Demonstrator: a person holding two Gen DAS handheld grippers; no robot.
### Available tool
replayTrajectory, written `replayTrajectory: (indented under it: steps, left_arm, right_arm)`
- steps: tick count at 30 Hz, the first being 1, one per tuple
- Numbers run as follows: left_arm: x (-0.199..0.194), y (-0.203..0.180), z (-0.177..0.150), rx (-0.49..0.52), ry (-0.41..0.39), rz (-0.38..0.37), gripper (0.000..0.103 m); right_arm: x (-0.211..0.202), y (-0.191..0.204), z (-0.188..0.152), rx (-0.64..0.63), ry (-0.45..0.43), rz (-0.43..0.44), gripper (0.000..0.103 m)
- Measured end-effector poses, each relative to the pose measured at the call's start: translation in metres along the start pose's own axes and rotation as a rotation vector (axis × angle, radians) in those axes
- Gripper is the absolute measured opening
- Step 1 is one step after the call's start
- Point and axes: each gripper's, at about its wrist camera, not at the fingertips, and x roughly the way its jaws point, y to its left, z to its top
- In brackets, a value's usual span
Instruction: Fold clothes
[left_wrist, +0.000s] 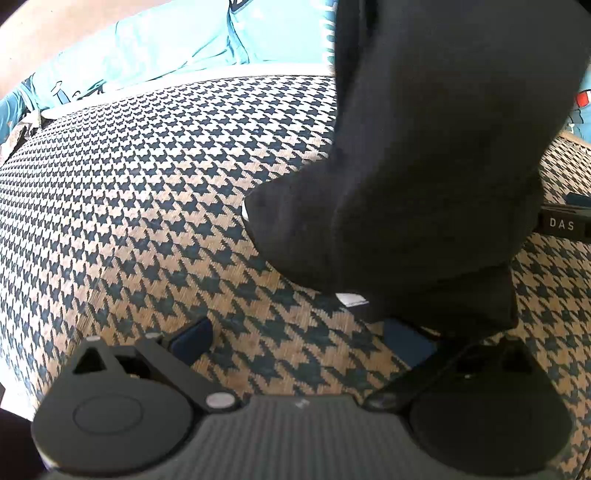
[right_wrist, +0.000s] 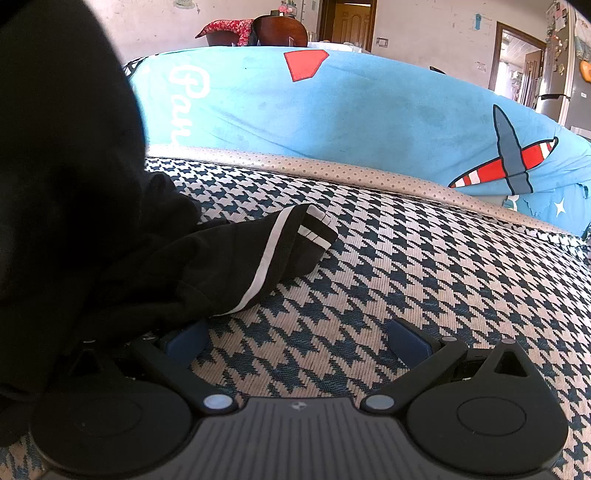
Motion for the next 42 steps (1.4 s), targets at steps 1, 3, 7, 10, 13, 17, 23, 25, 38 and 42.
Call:
replayTrajectory:
  steps: [1, 3, 7, 10, 13, 17, 23, 25, 38, 42]
  left_arm:
    - [-0.003, 0.004, -0.004, 0.0, -0.001, -0.001, 0.103]
    - [-0.008, 0.011, -0.013, -0.001, -0.003, -0.003, 0.103]
    - [-0.022, 0.027, -0.033, -0.001, -0.002, -0.006, 0.103]
    - [-0.032, 0.04, -0.049, 0.0, -0.002, -0.007, 0.103]
    - [-0.044, 0.055, -0.067, -0.003, -0.003, -0.007, 0.103]
    - [-0.061, 0.076, -0.094, -0.002, -0.009, -0.002, 0.103]
    - [-0.09, 0.111, -0.142, 0.007, -0.031, 0.011, 0.103]
    - [-0.1, 0.124, -0.159, 0.01, -0.039, 0.012, 0.103]
    - [-0.194, 0.239, -0.273, -0.007, -0.164, 0.089, 0.103]
    - [-0.224, 0.272, -0.311, 0.029, -0.182, 0.102, 0.103]
  right_arm:
    - [0.0, 0.0, 0.0, 0.0, 0.0, 0.0, 0.103]
    - [0.0, 0.0, 0.0, 0.0, 0.0, 0.0, 0.103]
    - [-0.001, 0.0, 0.0, 0.0, 0.0, 0.0, 0.103]
    - [-0.001, 0.0, 0.0, 0.0, 0.0, 0.0, 0.103]
    - [-0.001, 0.0, -0.001, 0.0, 0.0, 0.0, 0.103]
    - [-0.001, 0.0, -0.002, 0.0, 0.0, 0.0, 0.103]
    - [-0.002, 0.0, -0.001, -0.001, -0.001, -0.001, 0.103]
    - [-0.001, 0.0, -0.001, -0.001, 0.0, 0.0, 0.103]
    - [-0.001, 0.0, 0.0, -0.002, 0.0, -0.001, 0.103]
    - [-0.001, 0.0, 0.0, -0.002, 0.001, -0.002, 0.103]
